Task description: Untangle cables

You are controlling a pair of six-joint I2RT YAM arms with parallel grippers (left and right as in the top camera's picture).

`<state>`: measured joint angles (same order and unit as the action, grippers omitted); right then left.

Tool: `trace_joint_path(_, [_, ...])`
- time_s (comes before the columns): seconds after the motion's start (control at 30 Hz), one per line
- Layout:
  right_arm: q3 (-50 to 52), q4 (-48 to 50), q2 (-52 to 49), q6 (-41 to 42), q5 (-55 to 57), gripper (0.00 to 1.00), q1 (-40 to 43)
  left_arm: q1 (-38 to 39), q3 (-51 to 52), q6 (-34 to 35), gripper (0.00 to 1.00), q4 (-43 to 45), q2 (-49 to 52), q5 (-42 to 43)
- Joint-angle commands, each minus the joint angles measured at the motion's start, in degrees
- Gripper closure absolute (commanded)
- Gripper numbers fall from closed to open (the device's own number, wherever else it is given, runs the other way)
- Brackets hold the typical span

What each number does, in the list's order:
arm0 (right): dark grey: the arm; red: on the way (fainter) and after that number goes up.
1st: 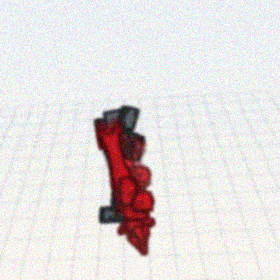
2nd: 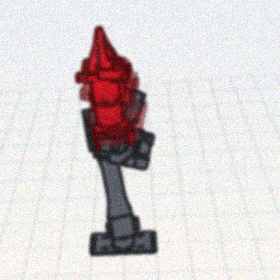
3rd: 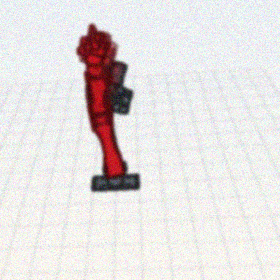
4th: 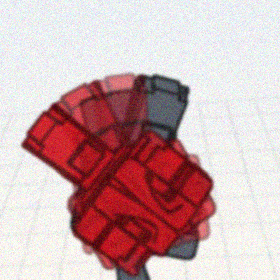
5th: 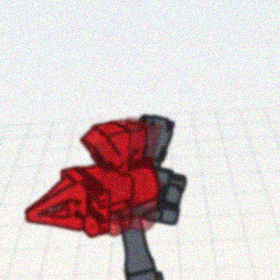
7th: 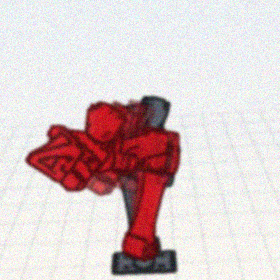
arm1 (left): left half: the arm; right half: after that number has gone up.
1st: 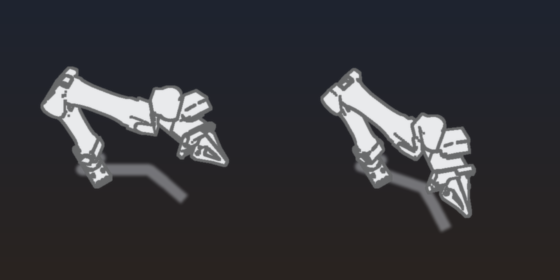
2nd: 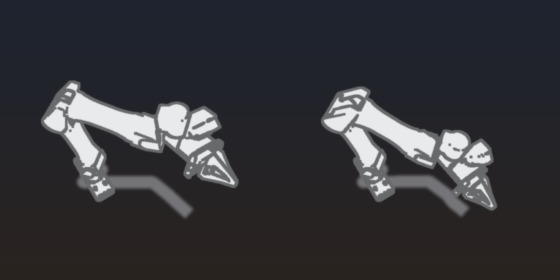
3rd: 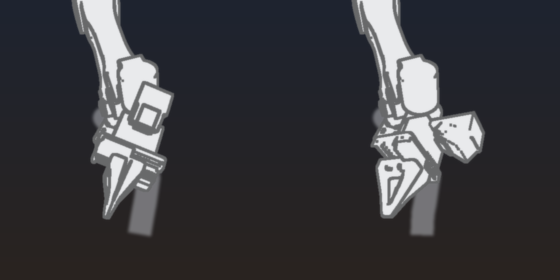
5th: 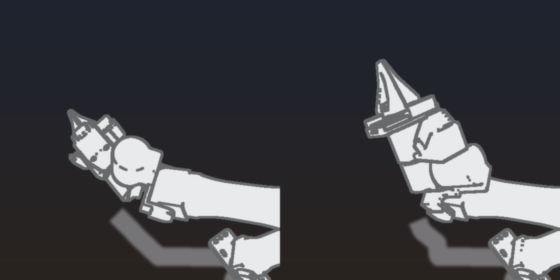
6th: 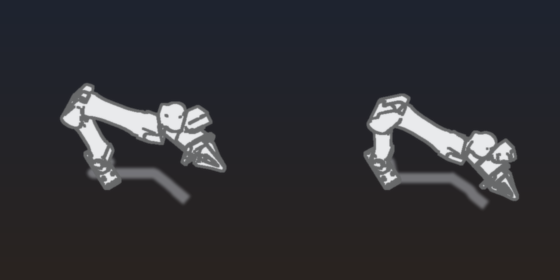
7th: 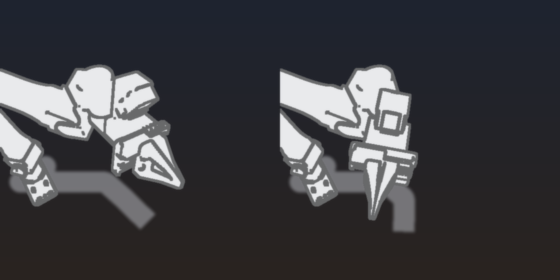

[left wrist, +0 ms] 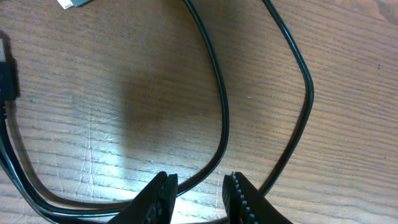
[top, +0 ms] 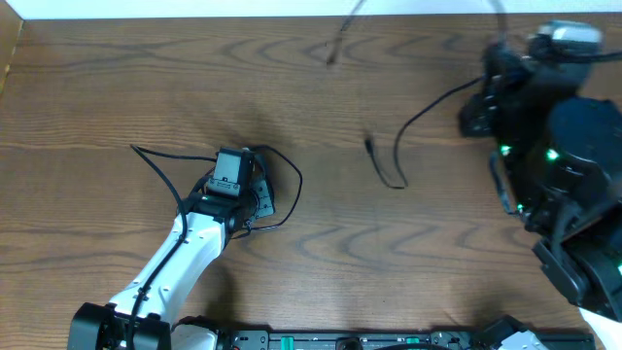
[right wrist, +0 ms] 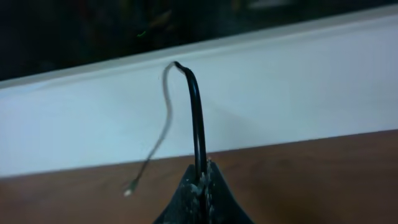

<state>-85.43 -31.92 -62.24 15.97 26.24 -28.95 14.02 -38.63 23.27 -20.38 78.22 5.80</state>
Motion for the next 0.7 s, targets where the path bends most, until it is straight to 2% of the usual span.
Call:
trace_joint_path(0.0, [-0.7,0.1,-0.9,-7.1,11.5,0.99,2.7,-0.2,0.3,-0.5,0.69,-0.1,-0.3,-0.7])
trace_joint_path(0.23, [-0.7,-6.4,-3.7,-9.3,11.7,0.99,7.8,-0.2,0.3,-0.5,0.69,-0.1,-0.3,-0.7])
trace_joint_path(0.47, [-0.7,-13.8,-7.1,-5.7,10.6,0.99,11.3,-0.2,0.3,-0.5,0.69,-0.1,-0.3,-0.7])
trace_joint_path(0.67, [-0.7,-9.8,-10.1,-5.7,-0.5,0.99,17.1,-0.2,0.3,-0.5,0.69,-0.1,-0.3,-0.7])
